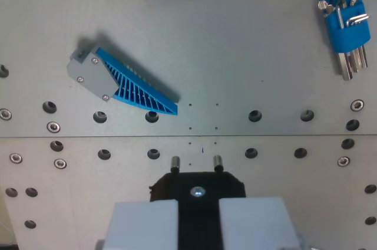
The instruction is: Move above the white socket
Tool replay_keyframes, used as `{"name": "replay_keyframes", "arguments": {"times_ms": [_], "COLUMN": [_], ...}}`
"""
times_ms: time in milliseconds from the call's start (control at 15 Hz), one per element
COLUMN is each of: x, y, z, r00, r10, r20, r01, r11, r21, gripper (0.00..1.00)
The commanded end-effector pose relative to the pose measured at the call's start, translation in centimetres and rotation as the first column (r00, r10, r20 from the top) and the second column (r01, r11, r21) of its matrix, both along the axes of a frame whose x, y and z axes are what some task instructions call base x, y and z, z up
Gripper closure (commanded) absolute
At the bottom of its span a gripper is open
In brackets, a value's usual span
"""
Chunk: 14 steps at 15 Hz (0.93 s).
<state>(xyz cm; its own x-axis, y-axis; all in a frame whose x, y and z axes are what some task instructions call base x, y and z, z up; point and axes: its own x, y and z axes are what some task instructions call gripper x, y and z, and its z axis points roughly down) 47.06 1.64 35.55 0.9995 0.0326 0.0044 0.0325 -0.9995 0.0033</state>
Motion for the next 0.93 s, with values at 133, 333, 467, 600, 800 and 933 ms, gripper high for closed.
{"name": "replay_keyframes", "arguments": {"times_ms": [133, 333, 467, 600, 800, 933], "x": [-0.02, -0.01, 0.01, 0.05, 0.16, 0.26], "y": [-0.01, 0.00, 0.01, 0.03, 0.08, 0.13], "z": [0.03, 0.01, -0.05, -0.19, -0.56, -0.91], "r00": [1.000, 1.000, 1.000, 1.000, 1.000, 0.999], "r10": [0.000, 0.002, 0.006, 0.011, 0.025, 0.036], "r20": [0.001, 0.001, 0.002, 0.002, 0.008, 0.014], "r01": [0.000, -0.002, -0.006, -0.011, -0.025, -0.036], "r11": [1.000, 1.000, 1.000, 1.000, 1.000, 0.999], "r21": [0.000, 0.000, 0.001, 0.001, 0.003, 0.004], "gripper": [1.00, 1.00, 1.00, 1.00, 1.00, 1.00]}}
